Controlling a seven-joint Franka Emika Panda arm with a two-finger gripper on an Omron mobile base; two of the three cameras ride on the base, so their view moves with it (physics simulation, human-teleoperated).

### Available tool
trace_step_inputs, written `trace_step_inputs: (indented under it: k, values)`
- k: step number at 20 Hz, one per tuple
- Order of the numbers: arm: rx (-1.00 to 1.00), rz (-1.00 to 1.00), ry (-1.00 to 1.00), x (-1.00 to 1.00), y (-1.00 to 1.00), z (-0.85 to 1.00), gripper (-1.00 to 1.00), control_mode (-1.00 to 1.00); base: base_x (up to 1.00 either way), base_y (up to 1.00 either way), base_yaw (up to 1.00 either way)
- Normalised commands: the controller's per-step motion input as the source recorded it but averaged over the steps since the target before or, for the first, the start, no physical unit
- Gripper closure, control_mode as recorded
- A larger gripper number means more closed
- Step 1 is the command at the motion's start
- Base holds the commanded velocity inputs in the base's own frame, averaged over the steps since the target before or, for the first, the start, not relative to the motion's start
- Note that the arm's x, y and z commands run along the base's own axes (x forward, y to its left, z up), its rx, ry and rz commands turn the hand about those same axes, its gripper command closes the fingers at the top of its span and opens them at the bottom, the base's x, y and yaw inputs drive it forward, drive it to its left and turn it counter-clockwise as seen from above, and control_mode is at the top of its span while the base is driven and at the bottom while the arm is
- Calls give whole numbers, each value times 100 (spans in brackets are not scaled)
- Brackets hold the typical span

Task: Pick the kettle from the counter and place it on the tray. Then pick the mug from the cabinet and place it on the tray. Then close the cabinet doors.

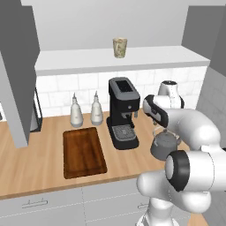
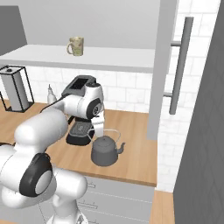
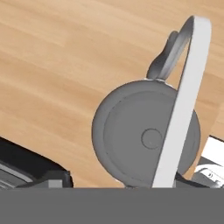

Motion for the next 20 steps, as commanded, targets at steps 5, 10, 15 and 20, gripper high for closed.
trace_step_inputs:
  k: [5,10,15,20]
  values:
    - [0,-1,1,0,0,-19,100,-100,0,0,0]
    - [0,1,1,0,8,0,100,-100,0,0,0]
    - [0,11,3,-11,58,10,100,-100,0,0,0]
    - [0,9,-2,-20,66,10,100,-100,0,0,0]
